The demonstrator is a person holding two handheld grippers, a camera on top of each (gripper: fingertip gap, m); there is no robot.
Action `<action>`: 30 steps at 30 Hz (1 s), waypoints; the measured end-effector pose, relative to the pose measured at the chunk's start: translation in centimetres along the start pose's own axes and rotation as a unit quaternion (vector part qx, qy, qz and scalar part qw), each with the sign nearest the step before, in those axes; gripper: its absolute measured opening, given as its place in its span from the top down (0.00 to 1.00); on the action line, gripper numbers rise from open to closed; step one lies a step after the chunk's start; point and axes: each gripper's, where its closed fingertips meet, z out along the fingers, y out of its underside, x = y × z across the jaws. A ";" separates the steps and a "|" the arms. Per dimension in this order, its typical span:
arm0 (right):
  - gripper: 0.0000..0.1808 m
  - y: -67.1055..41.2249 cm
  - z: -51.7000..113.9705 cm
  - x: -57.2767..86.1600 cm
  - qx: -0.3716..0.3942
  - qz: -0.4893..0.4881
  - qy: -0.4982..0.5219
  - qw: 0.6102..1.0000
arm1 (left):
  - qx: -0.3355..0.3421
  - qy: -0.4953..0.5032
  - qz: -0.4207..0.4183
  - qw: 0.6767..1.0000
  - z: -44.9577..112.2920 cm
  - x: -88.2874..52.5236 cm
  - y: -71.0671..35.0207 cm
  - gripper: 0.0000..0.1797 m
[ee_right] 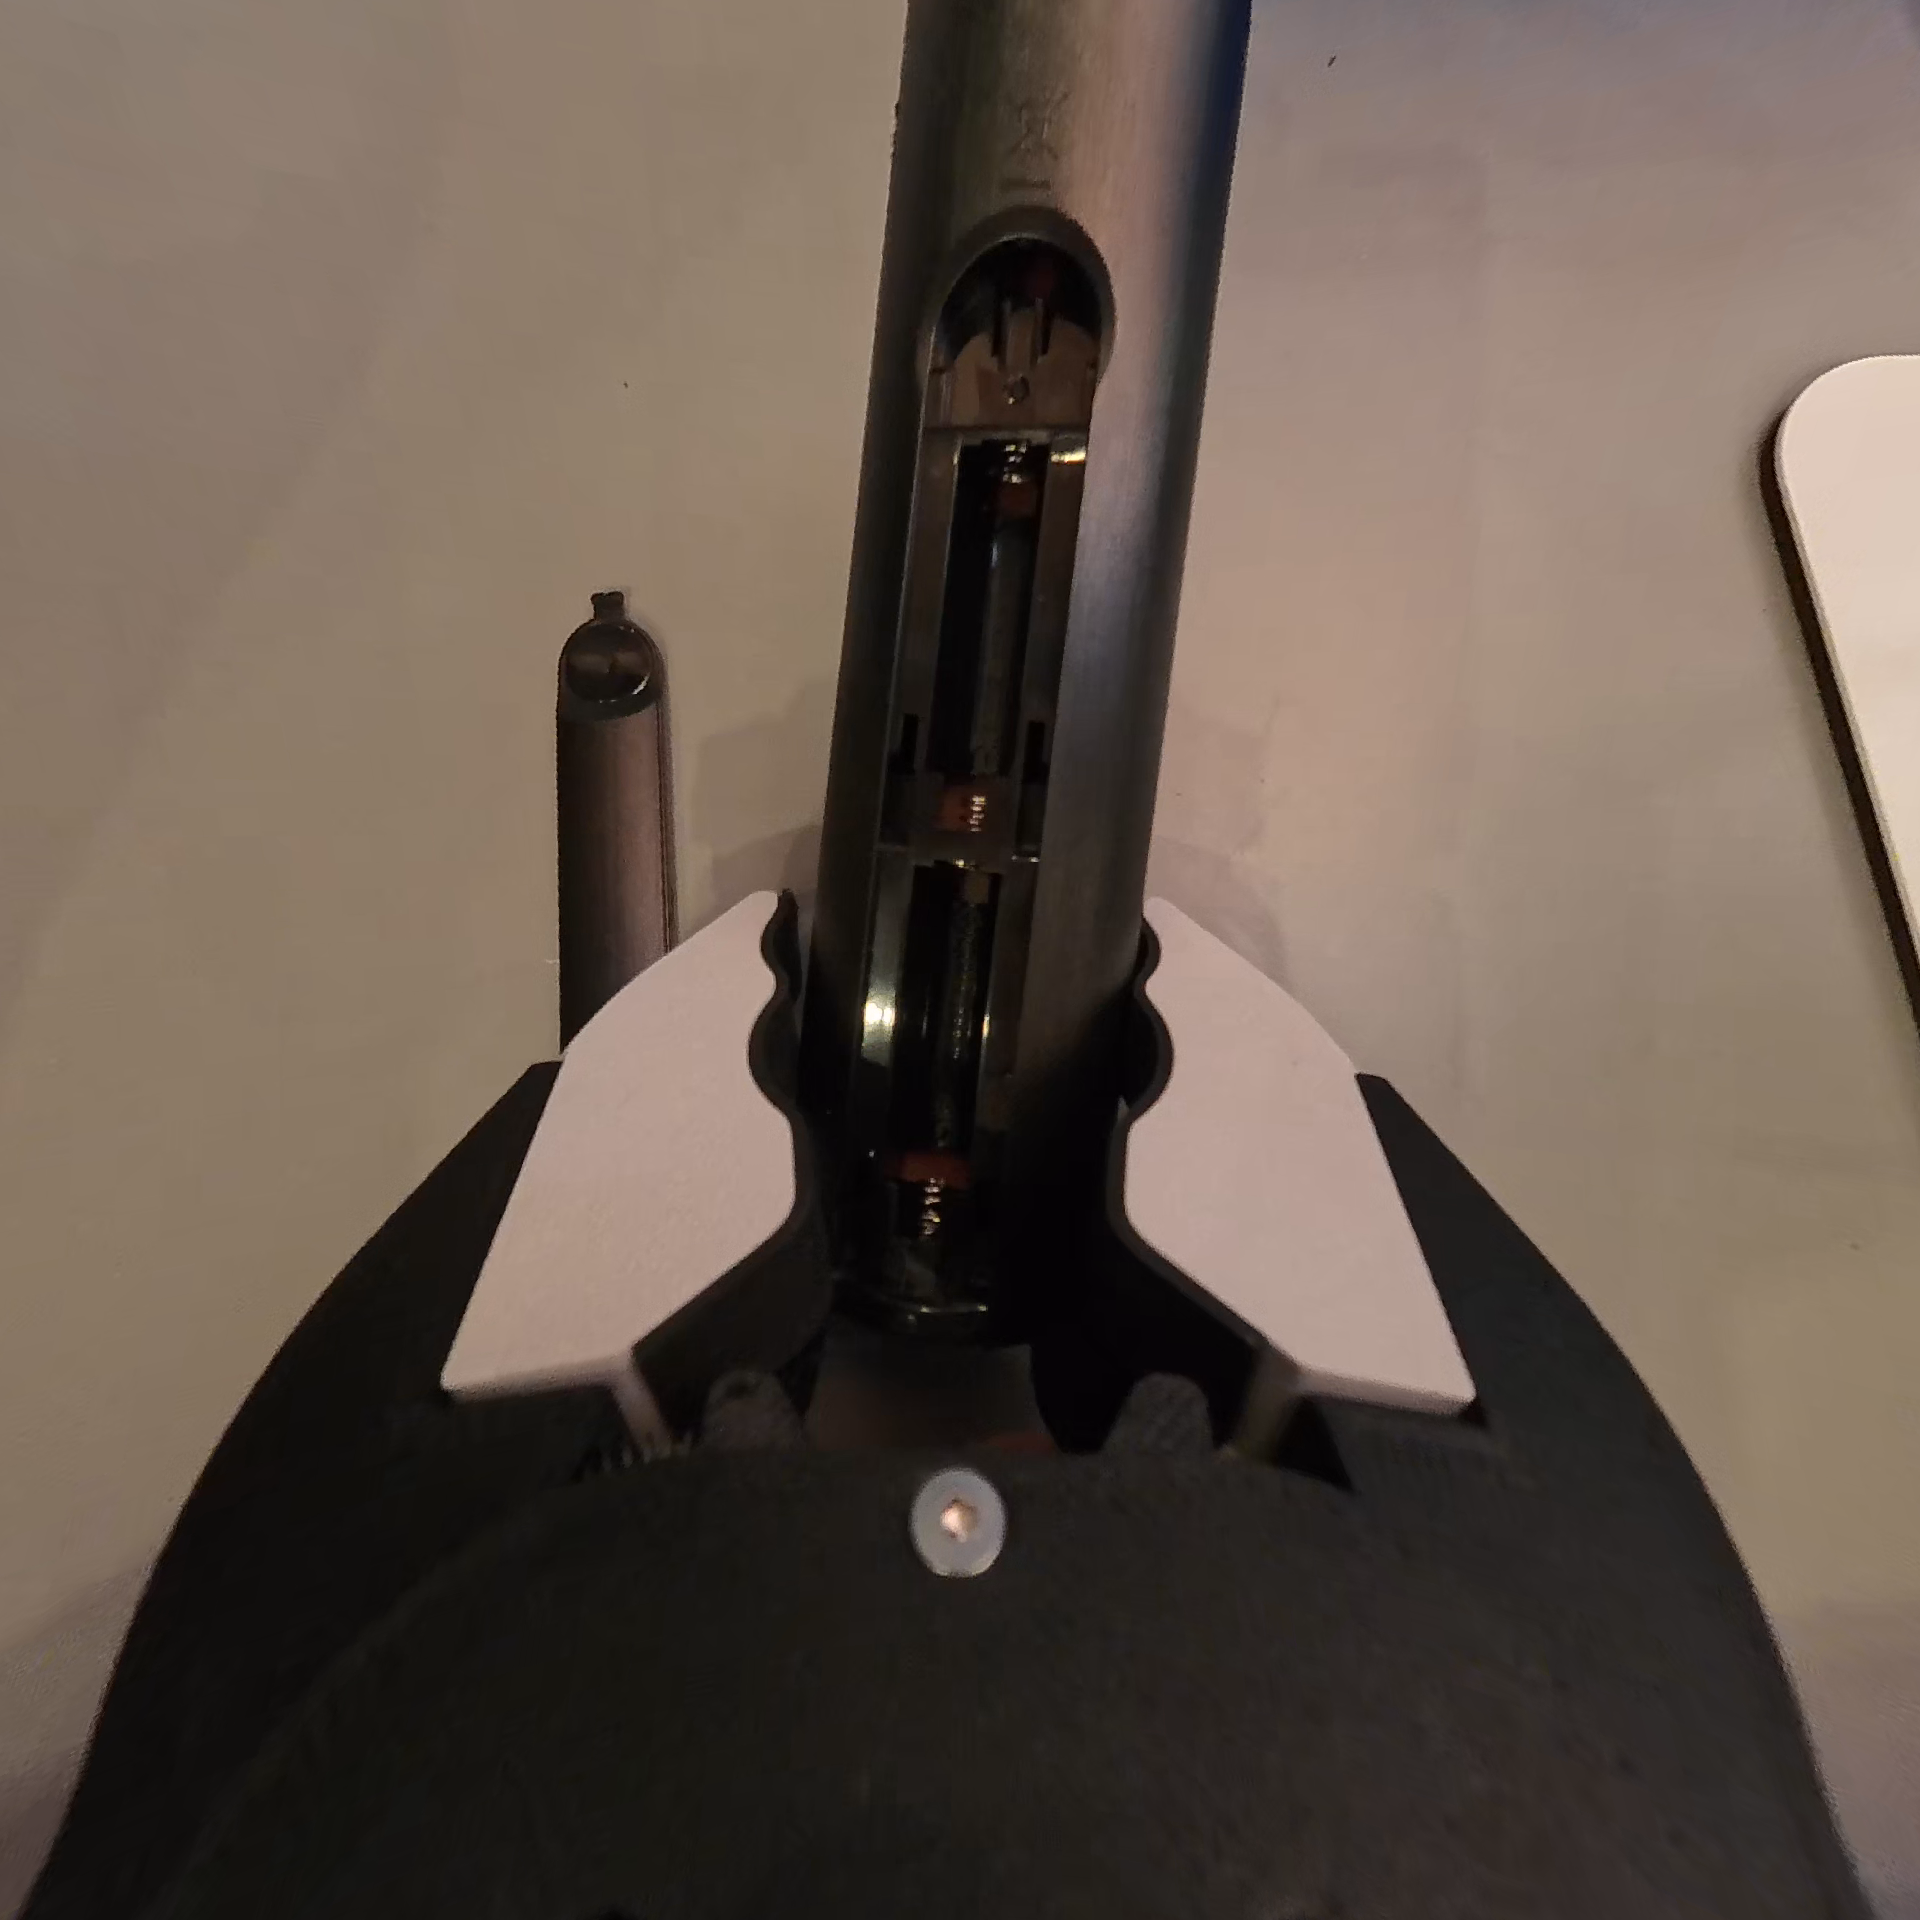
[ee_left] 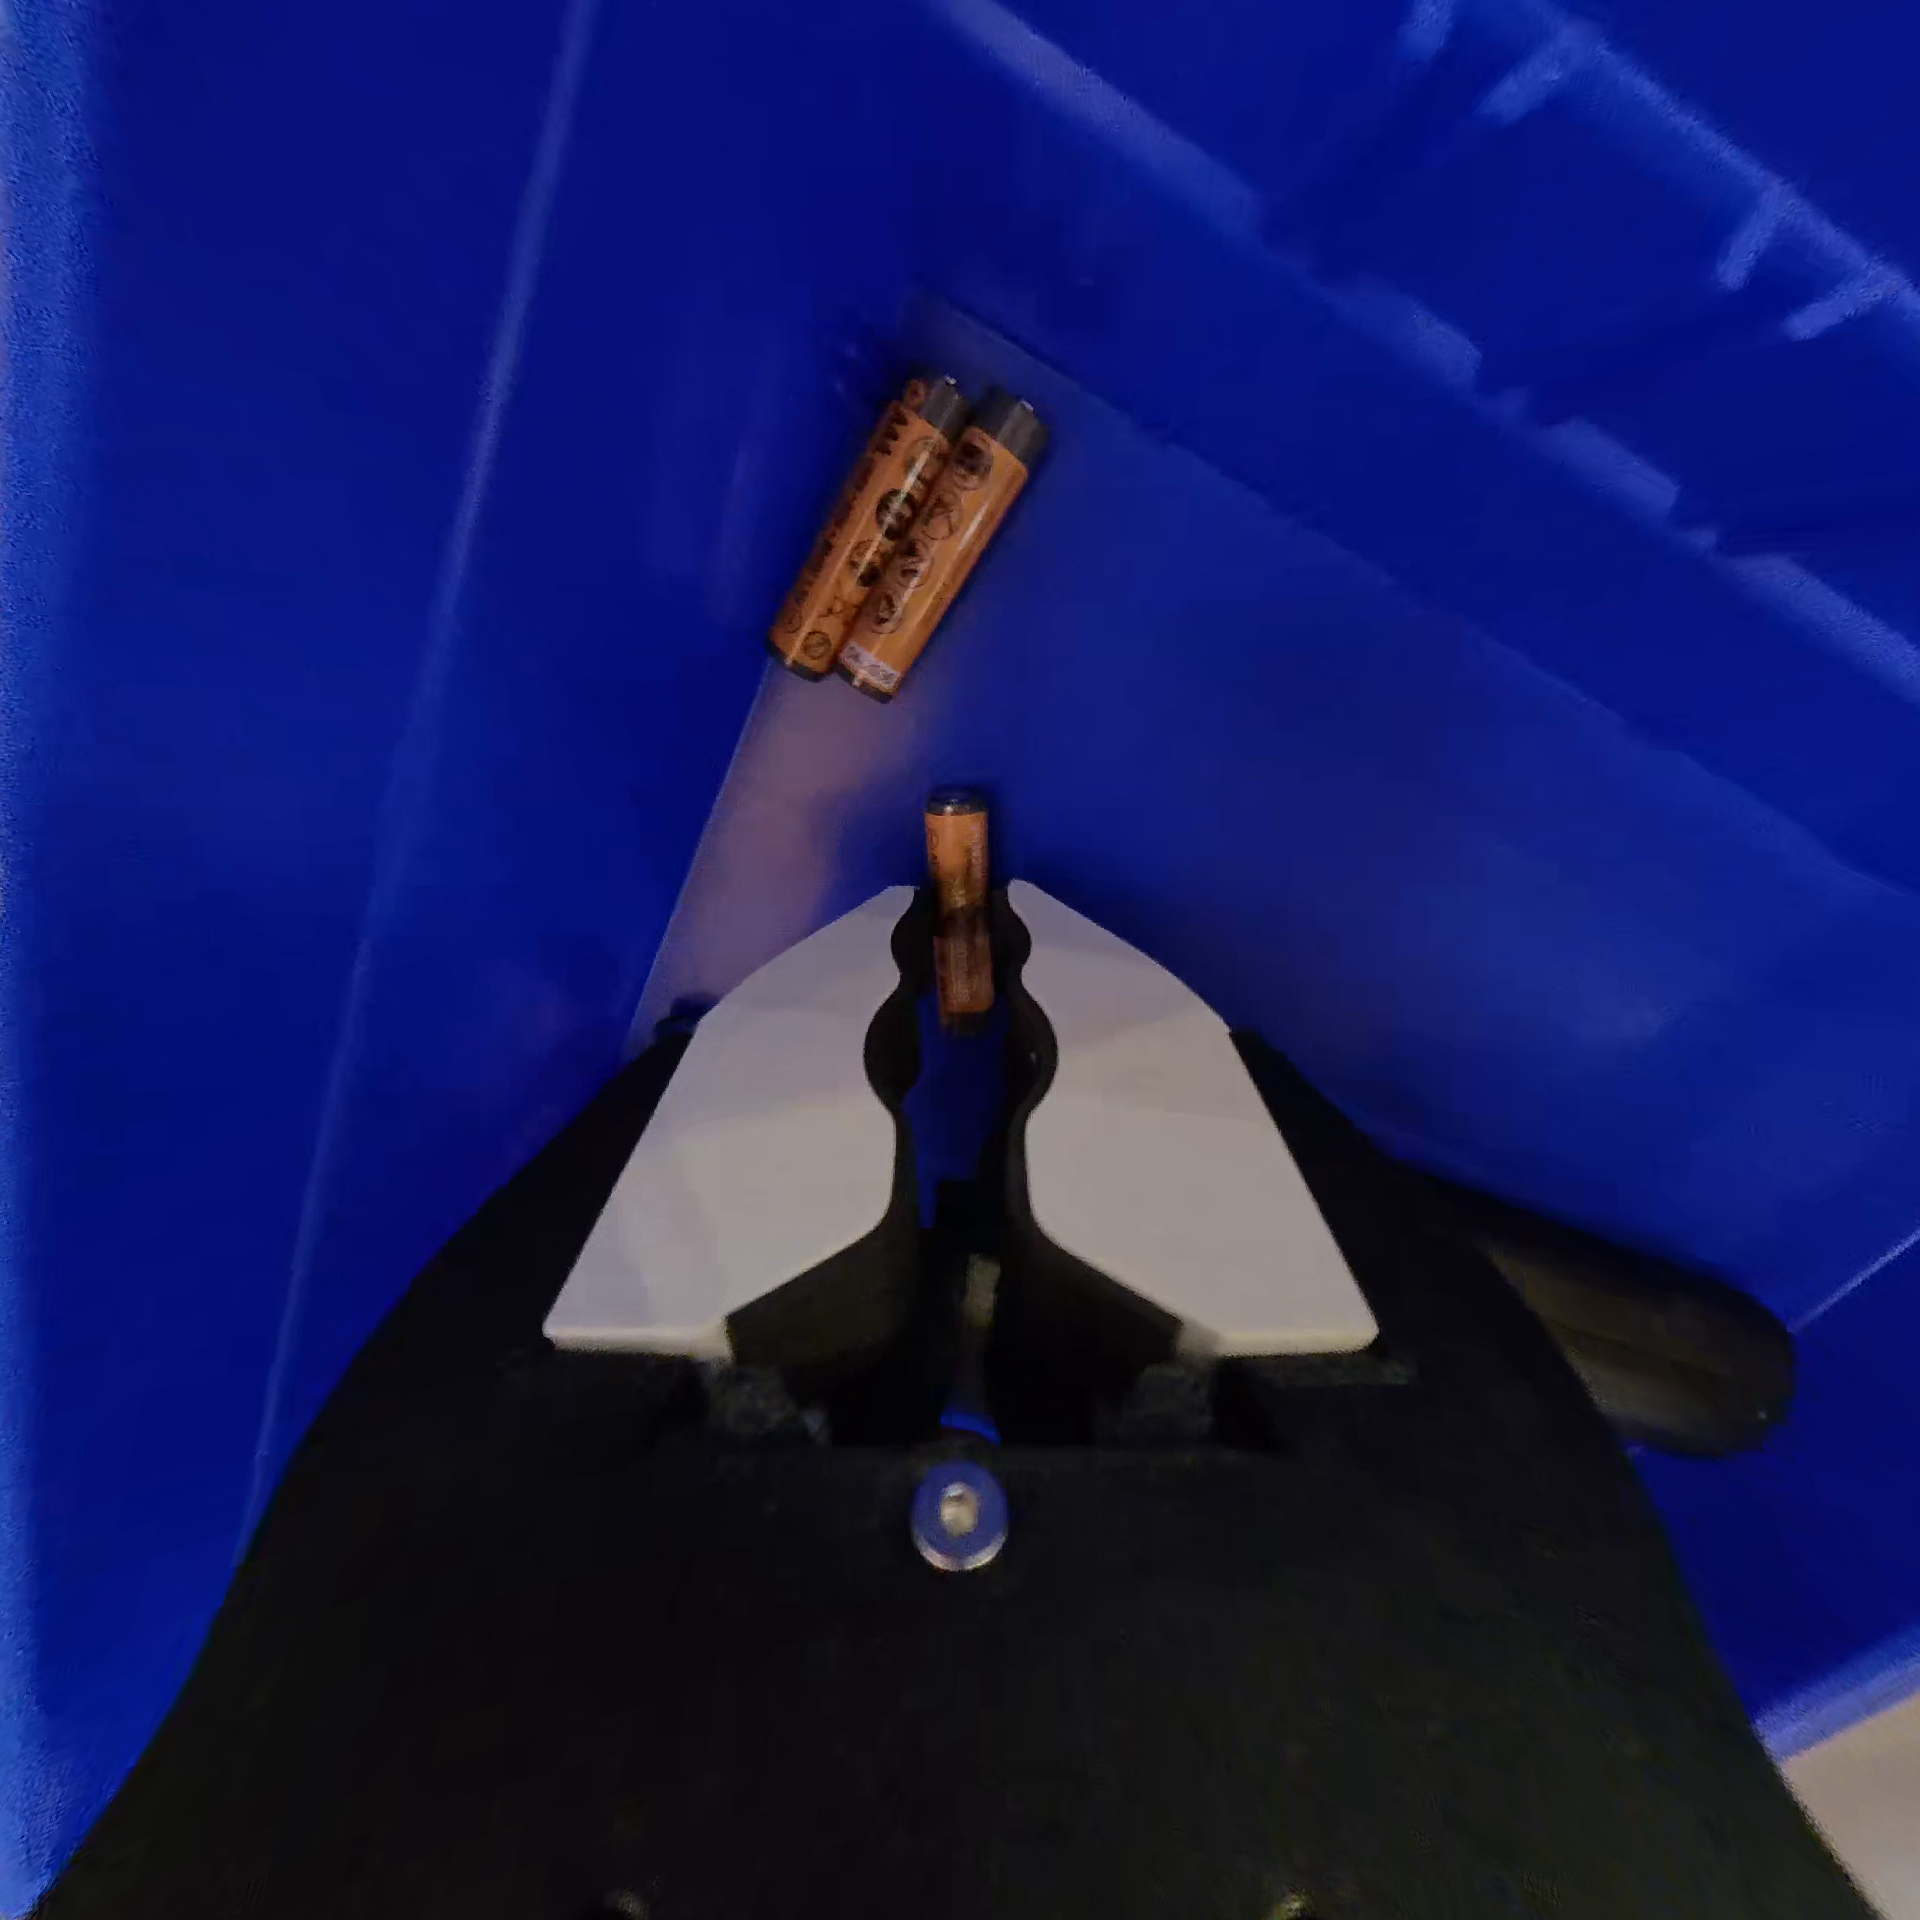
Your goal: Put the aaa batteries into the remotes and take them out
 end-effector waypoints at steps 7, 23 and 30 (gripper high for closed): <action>0.67 -0.1 -0.3 0.2 0.010 0.010 0.001 1.000 | 0.082 -0.045 0.036 0.995 -5.3 2.6 -1.4 0.94; 0.67 3.4 -3.2 3.3 -0.004 0.043 0.031 0.999 | 0.192 0.030 0.230 0.954 -3.8 36.4 -8.7 0.94; 0.67 3.7 -3.7 3.7 0.001 0.048 0.033 0.998 | 0.147 0.065 0.241 0.957 -0.1 38.4 -9.5 0.94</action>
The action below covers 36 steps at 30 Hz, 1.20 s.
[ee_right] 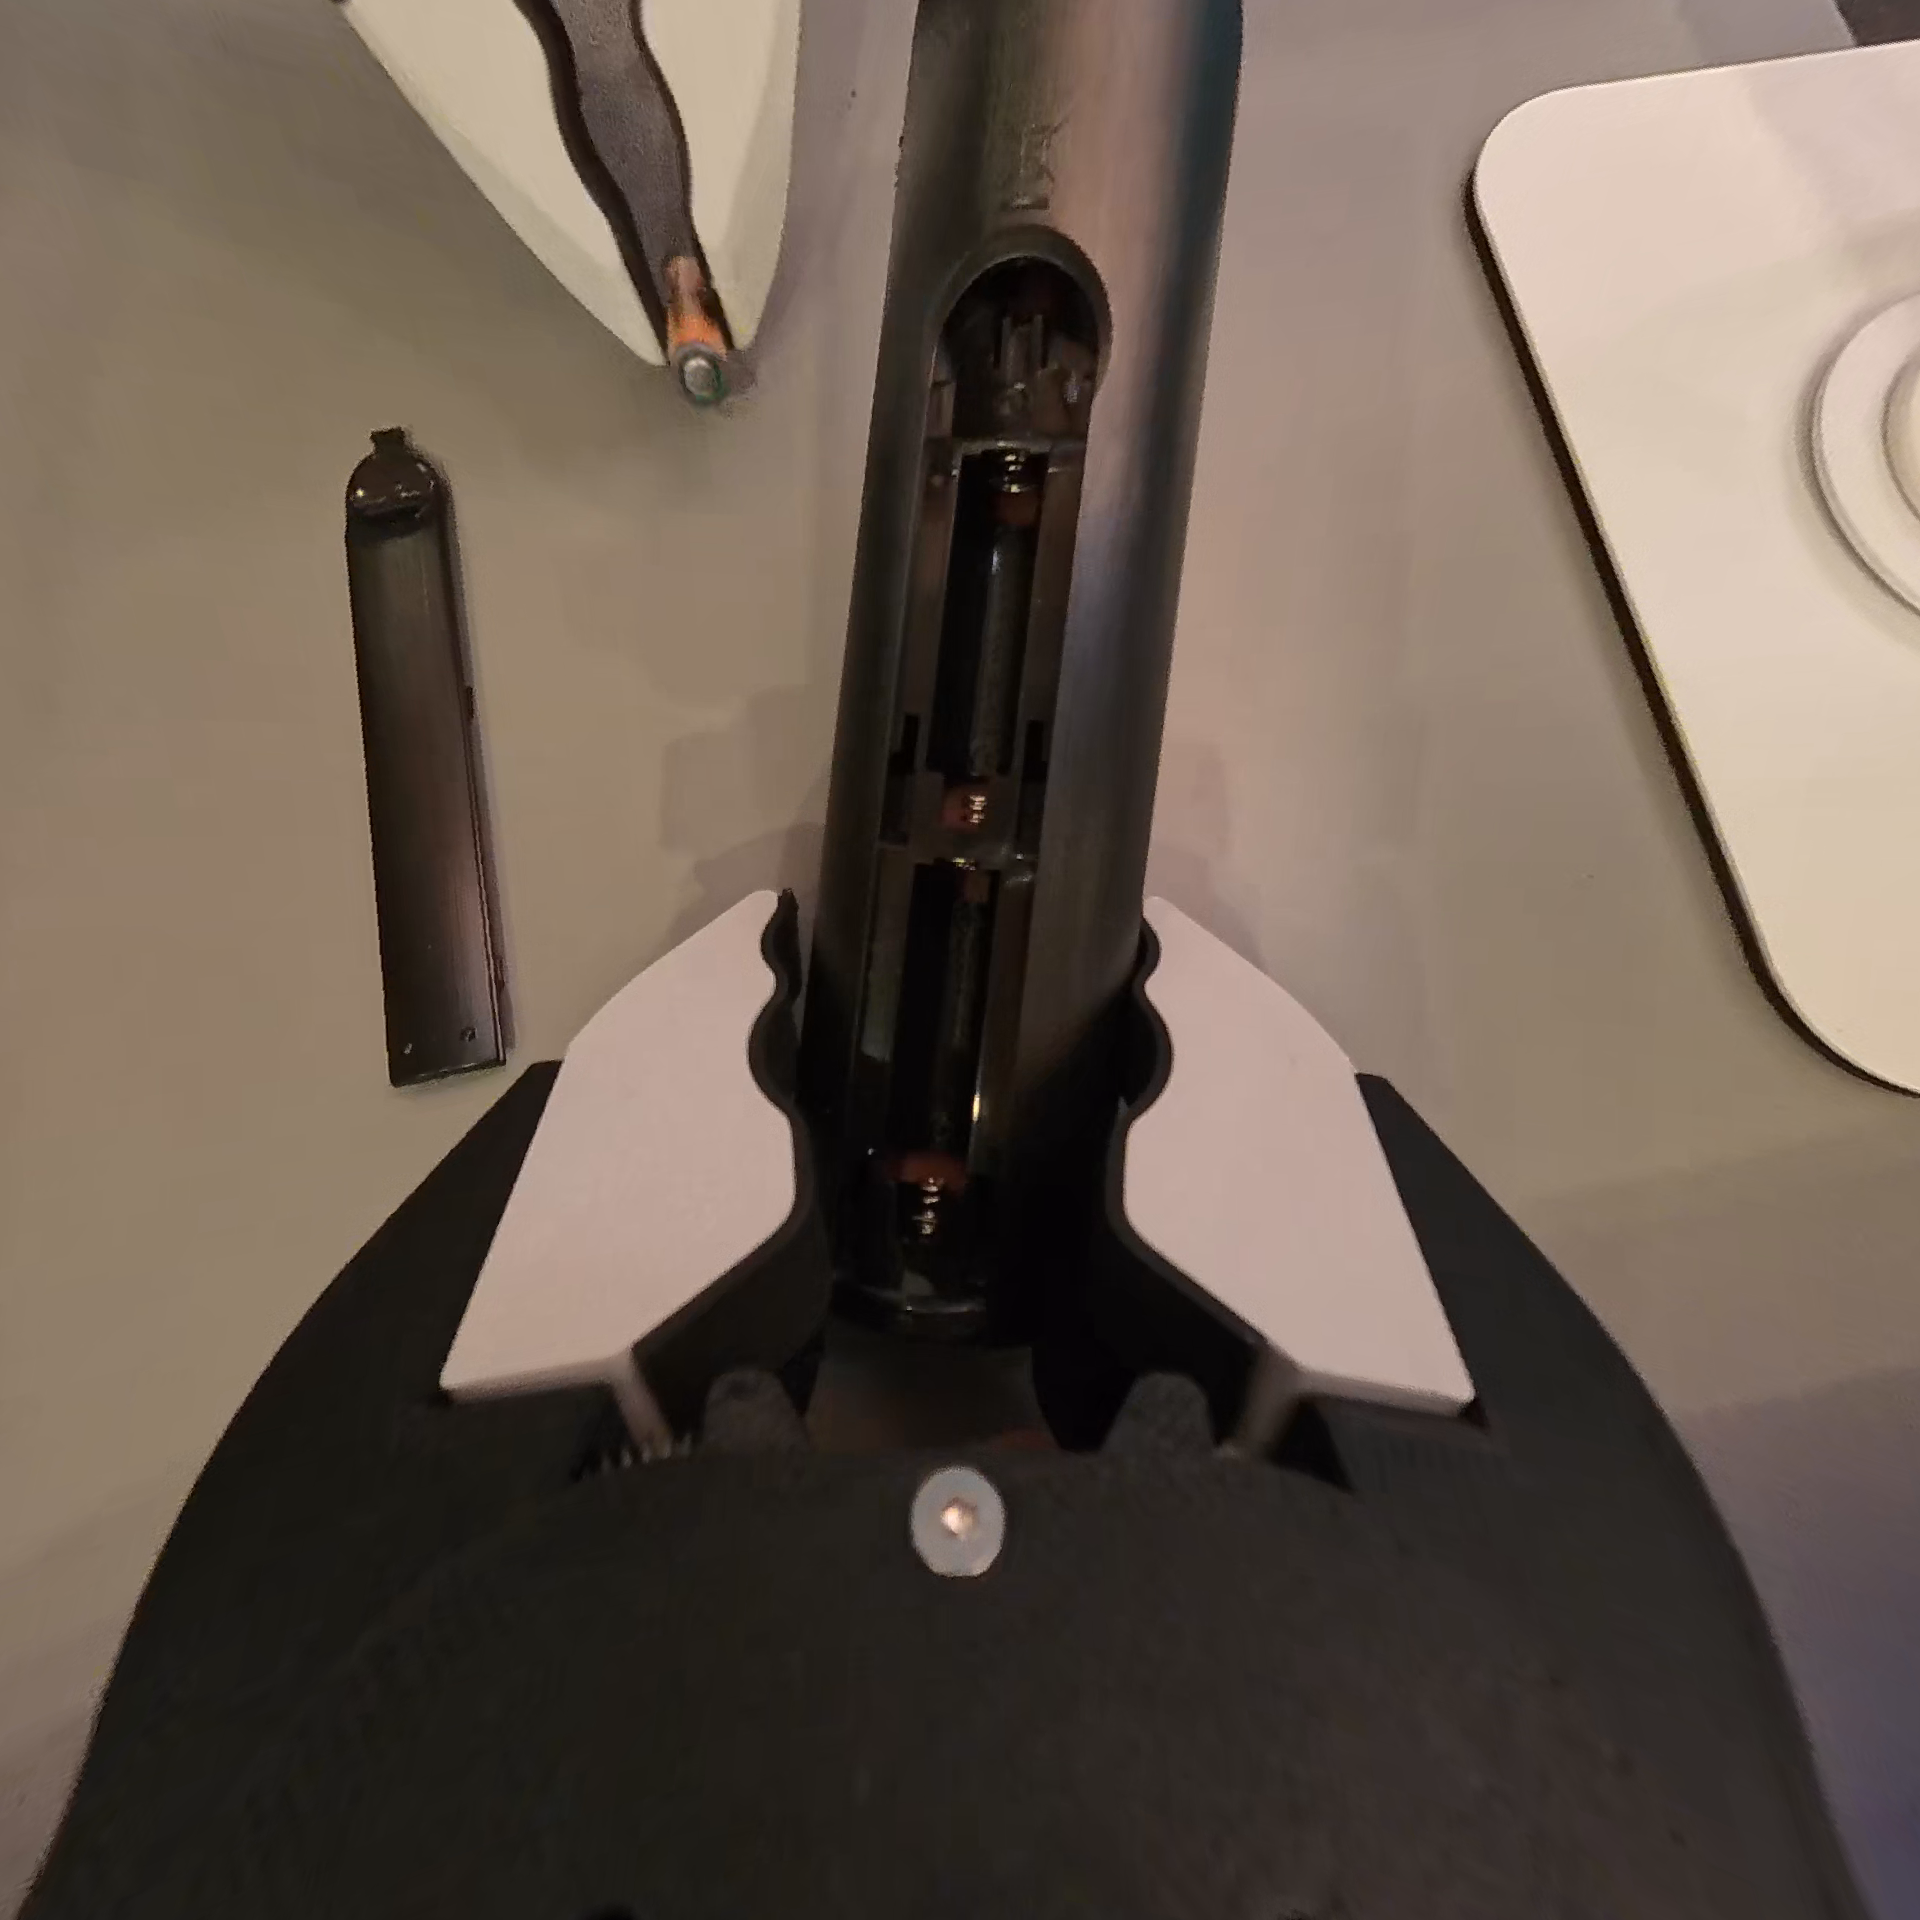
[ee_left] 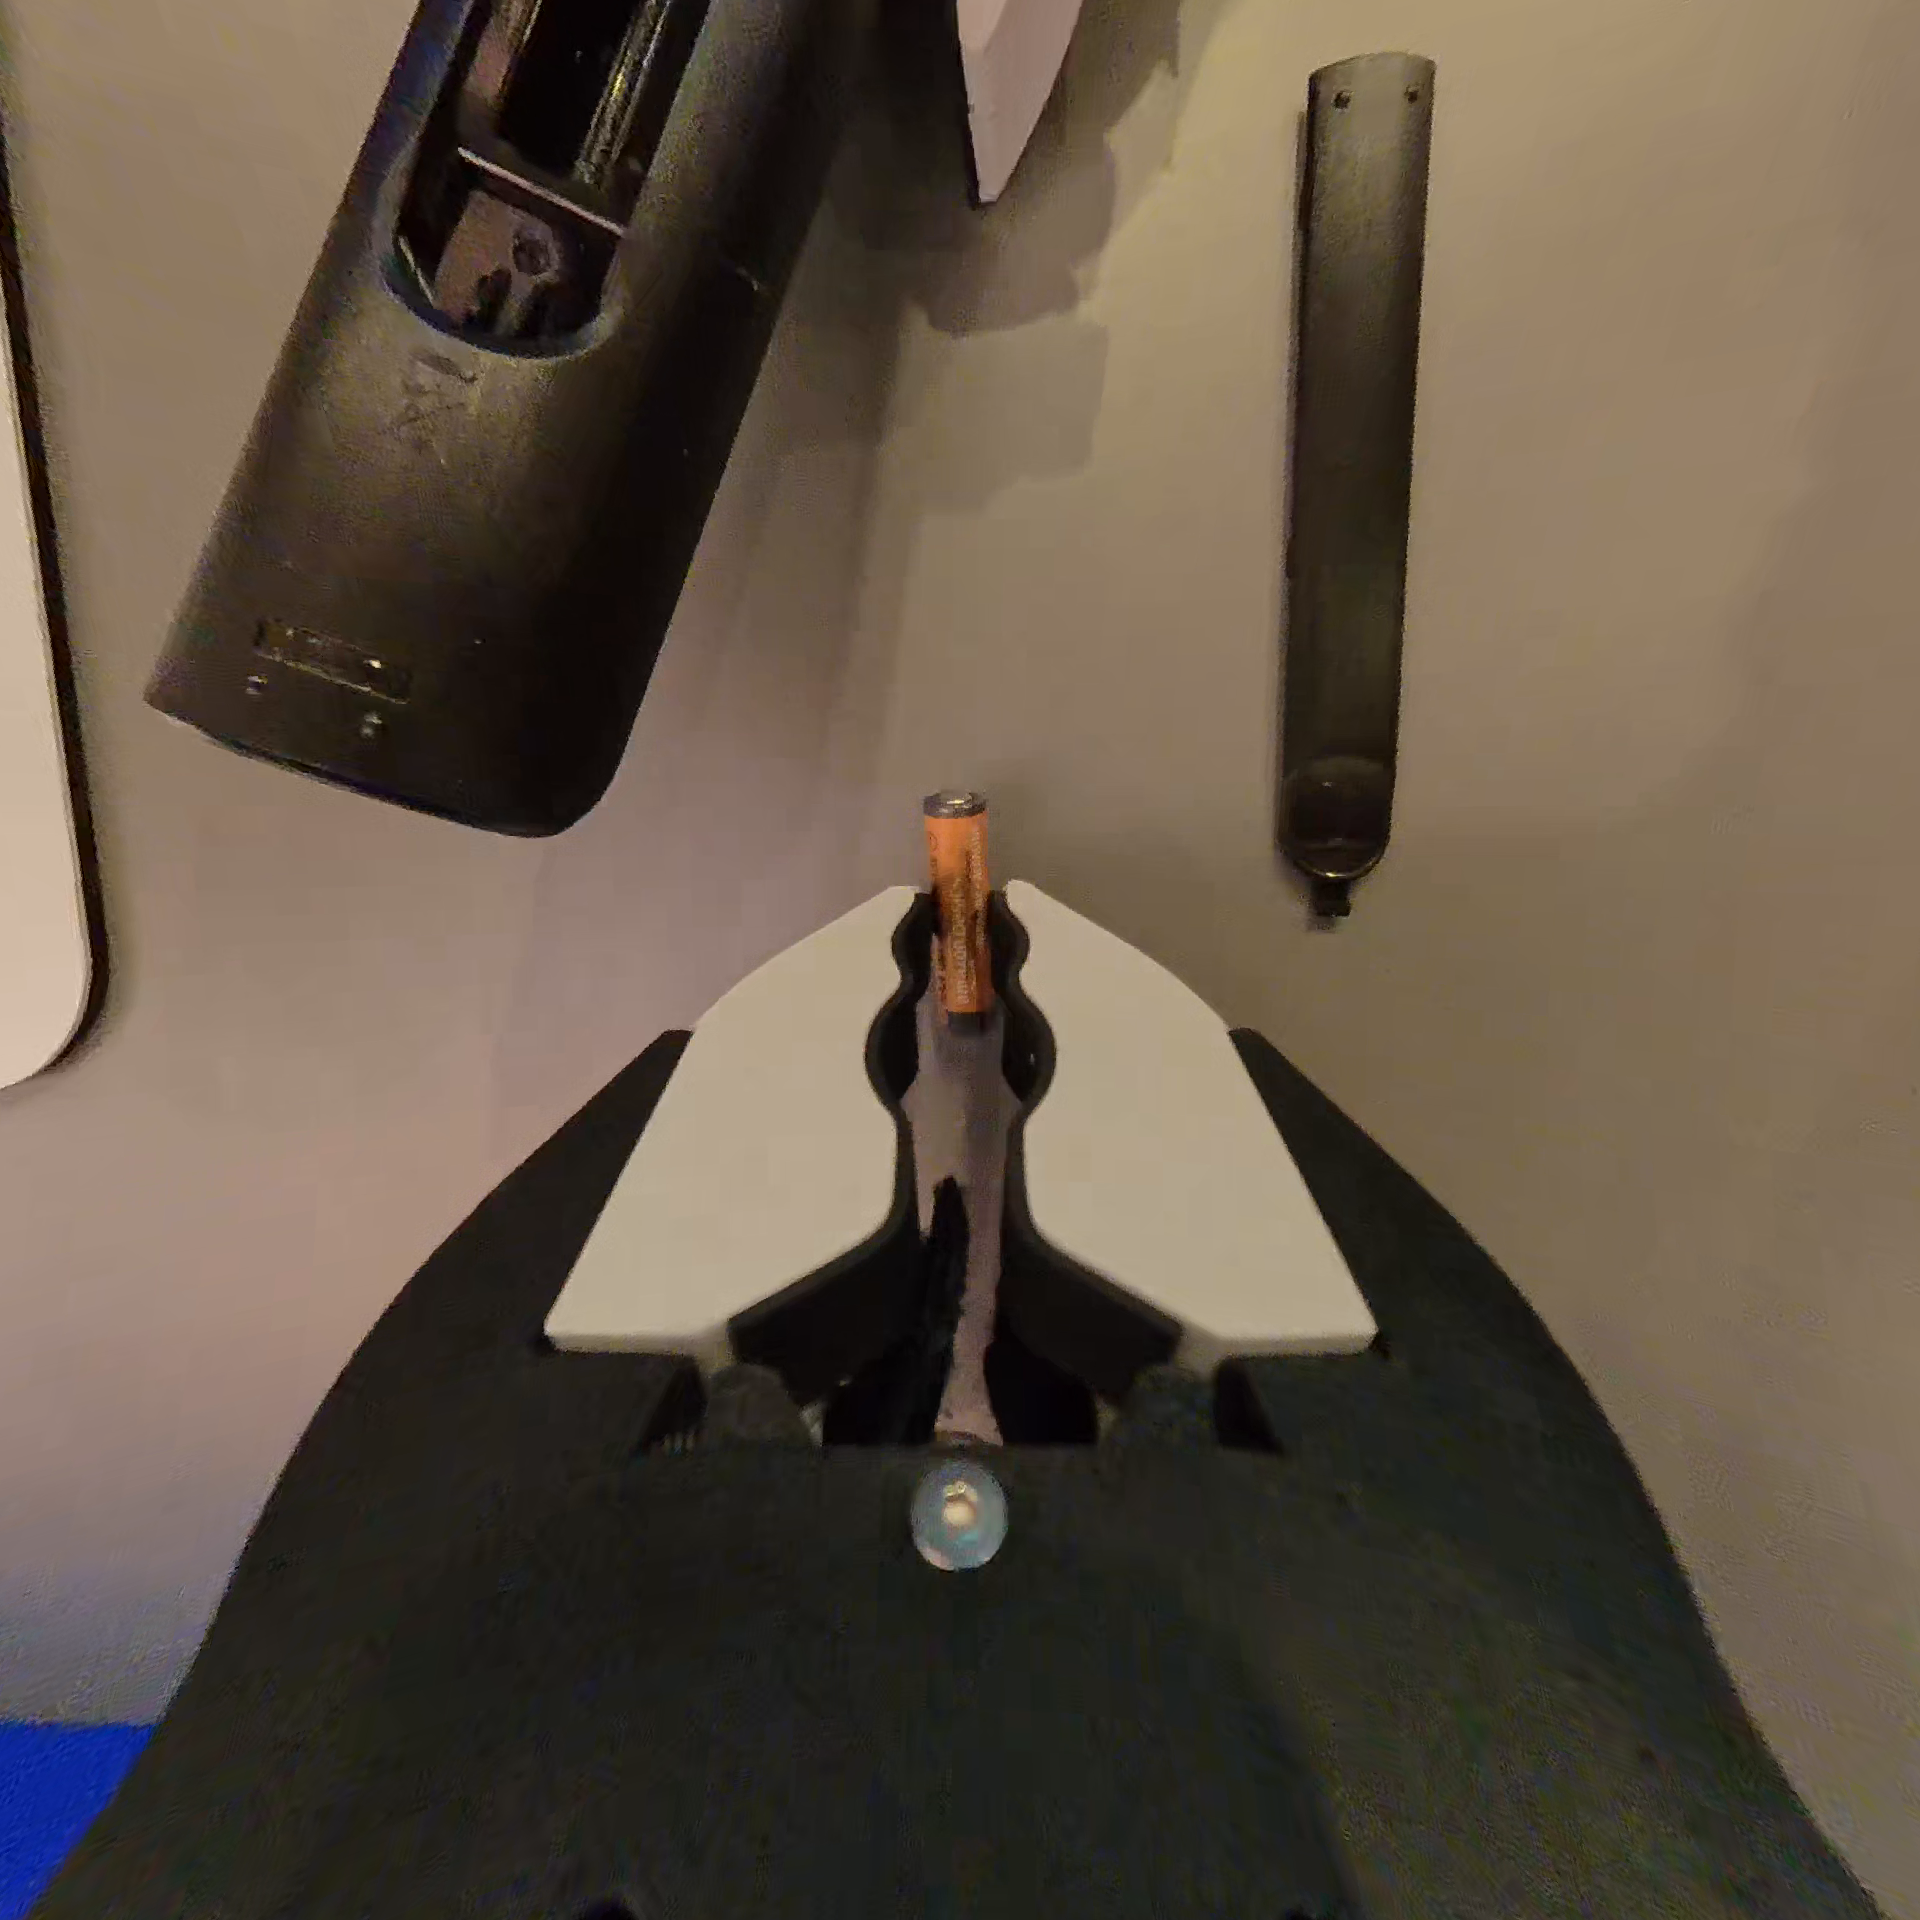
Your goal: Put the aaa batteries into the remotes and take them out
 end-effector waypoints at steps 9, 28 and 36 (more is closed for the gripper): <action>0.67 0.0 0.0 0.0 0.001 0.000 -0.001 1.000 | 0.023 -0.007 -0.031 0.999 0.3 0.4 0.0 0.86; 0.67 -0.1 -0.1 -0.1 0.007 0.007 -0.008 1.000 | -0.048 -0.218 -0.029 0.974 -13.3 -26.5 17.3 0.80; 0.67 -0.2 -0.2 -0.1 0.012 0.012 -0.012 1.000 | -0.109 -0.182 -0.015 0.977 -8.8 -31.5 20.9 0.81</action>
